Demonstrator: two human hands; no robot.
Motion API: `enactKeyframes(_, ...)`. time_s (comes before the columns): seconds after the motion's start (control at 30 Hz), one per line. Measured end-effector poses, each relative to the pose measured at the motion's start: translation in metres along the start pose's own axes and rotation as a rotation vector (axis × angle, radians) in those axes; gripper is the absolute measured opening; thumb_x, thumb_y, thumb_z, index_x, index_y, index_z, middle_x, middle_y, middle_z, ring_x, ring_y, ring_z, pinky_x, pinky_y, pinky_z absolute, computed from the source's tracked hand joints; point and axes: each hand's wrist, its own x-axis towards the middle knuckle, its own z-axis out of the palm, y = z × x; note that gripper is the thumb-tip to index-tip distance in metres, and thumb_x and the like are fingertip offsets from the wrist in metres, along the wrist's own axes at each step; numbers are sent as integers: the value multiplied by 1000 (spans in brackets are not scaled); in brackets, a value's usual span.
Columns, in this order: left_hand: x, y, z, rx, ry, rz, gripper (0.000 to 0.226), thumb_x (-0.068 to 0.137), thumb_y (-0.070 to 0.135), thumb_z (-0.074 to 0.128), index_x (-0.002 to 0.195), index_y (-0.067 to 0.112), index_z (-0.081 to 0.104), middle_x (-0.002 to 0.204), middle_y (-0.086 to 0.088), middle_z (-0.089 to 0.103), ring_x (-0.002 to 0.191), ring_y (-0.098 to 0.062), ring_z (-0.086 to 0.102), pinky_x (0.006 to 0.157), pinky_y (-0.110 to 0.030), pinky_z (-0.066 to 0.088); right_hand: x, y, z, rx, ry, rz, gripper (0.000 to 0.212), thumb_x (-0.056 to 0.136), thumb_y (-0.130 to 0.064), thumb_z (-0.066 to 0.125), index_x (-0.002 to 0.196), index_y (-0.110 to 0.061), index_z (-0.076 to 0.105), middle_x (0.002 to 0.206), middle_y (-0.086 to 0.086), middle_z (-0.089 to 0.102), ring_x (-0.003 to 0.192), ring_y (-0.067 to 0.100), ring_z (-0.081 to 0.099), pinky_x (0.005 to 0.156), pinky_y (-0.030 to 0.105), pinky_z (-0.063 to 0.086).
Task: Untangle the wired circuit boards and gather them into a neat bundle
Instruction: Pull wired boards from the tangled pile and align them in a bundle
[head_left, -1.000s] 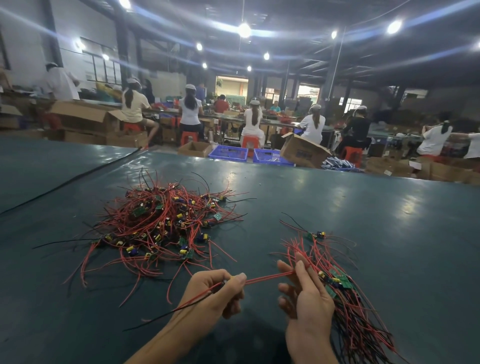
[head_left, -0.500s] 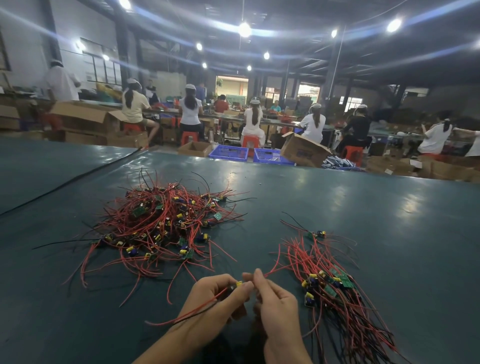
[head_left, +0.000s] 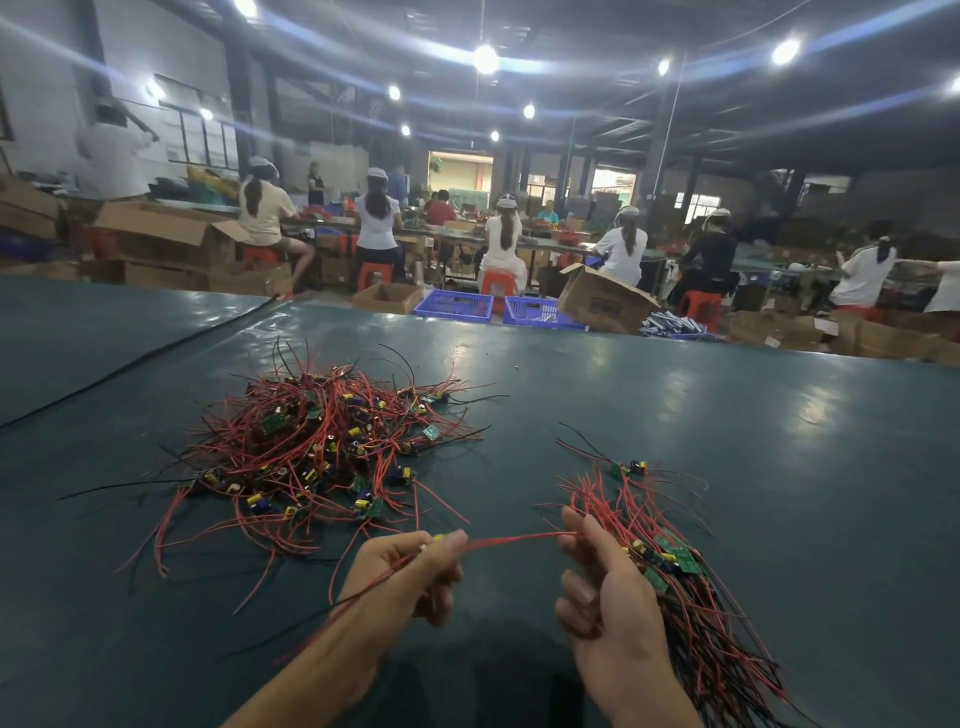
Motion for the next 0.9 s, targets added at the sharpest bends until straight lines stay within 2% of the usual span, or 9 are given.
enactKeyframes(0.07, 3, 1, -4, -127, 51, -64, 40, 67, 48, 81, 59, 11, 69, 55, -10, 58, 47, -16, 52, 45, -22, 44, -1, 1, 0, -31, -6, -41, 15, 92, -17, 62, 94, -11, 74, 68, 1, 69, 33, 5, 26, 30, 16, 18)
enactKeyframes(0.13, 6, 0, -7, -209, 112, -92, 31, 61, 39, 78, 63, 8, 73, 59, -12, 62, 47, -16, 55, 43, -21, 45, -1, 2, 0, -46, -2, -92, 14, 91, -15, 62, 93, -9, 75, 72, 5, 72, 33, 5, 25, 31, 16, 19)
enactKeyframes(0.37, 12, -1, -11, -372, 188, -69, 26, 54, 30, 80, 72, 12, 78, 73, -10, 71, 56, -11, 64, 46, -19, 49, -5, 4, 2, -75, -55, -167, 19, 93, -15, 59, 90, -6, 75, 73, 10, 71, 34, 6, 27, 33, 16, 19)
enactKeyframes(0.53, 13, 0, -11, -431, 206, -64, 19, 61, 27, 75, 74, 14, 79, 75, -8, 72, 56, -8, 64, 45, -18, 49, -7, 7, 4, -138, -48, -265, 21, 92, -20, 59, 87, -9, 77, 72, 10, 70, 35, 6, 29, 33, 15, 23)
enactKeyframes(0.67, 14, 1, -11, -433, 277, -40, 20, 69, 32, 69, 76, 14, 75, 74, -6, 71, 55, -10, 64, 43, -19, 49, -9, 9, 4, -164, -123, -258, 18, 86, -18, 63, 83, -10, 79, 66, 8, 67, 37, 5, 31, 33, 15, 24)
enactKeyframes(0.8, 13, 3, -14, -440, 315, -39, 33, 76, 39, 61, 86, 8, 66, 72, -5, 70, 54, -11, 64, 43, -21, 50, -13, 10, 7, -212, -237, -286, 24, 77, -30, 63, 82, -13, 80, 66, 11, 67, 38, 7, 35, 36, 17, 24)
enactKeyframes(0.9, 15, 1, -16, -452, 298, -43, 46, 78, 47, 56, 90, 3, 63, 70, -7, 68, 53, -13, 63, 44, -23, 51, -14, 12, 7, -211, -258, -271, 47, 79, -50, 55, 85, -11, 79, 65, 10, 66, 39, 9, 36, 36, 18, 25)
